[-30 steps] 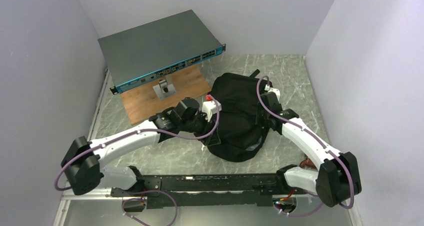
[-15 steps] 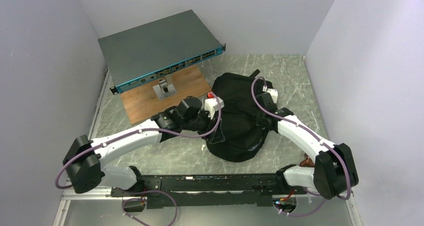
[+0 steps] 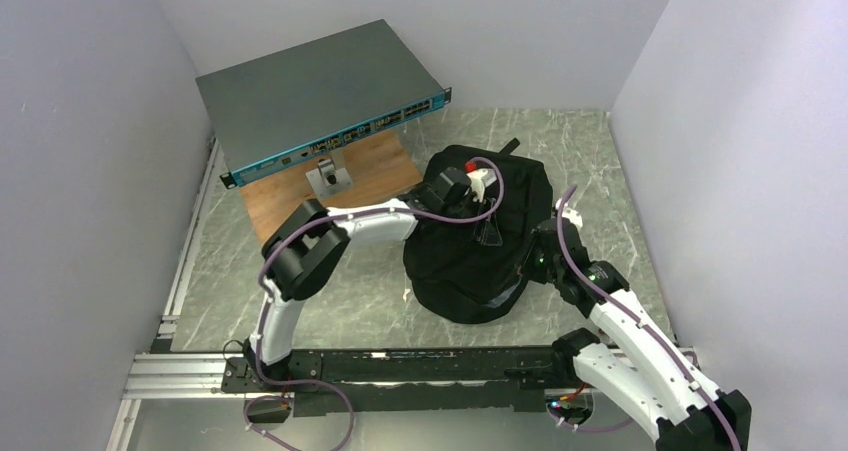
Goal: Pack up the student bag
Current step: Zip the student bag at the center of the board.
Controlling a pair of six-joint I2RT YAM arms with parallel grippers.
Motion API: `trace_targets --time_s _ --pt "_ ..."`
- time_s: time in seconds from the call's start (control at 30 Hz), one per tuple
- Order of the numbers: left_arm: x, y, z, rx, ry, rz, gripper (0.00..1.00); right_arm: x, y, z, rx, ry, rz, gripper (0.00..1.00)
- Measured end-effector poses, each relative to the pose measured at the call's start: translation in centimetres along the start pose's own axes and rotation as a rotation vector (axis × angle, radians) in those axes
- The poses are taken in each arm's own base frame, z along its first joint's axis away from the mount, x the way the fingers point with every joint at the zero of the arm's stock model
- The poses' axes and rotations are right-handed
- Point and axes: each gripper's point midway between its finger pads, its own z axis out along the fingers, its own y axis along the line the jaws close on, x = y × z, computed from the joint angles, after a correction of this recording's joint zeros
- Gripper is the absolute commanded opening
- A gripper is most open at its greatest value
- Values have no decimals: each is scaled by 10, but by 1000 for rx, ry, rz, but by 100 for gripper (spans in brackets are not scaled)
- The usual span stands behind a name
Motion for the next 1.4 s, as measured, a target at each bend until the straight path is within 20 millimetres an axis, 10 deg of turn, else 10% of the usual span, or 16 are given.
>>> trace_targets --time_s 0.43,0.7,0.9,1.2,1.4 --pt "7 19 28 38 64 -136 53 112 64 -47 -470 443 9 0" --pt "13 15 17 62 106 -111 55 105 99 -66 -705 425 -23 0" --pt "20 6 -35 51 79 -5 60 100 116 -76 -806 416 -40 0" --pt "9 -48 -188 111 -317 279 64 99 117 -68 -785 407 -42 0" --pt "69 -42 -179 96 -256 282 56 110 113 -55 -735 467 -62 5"
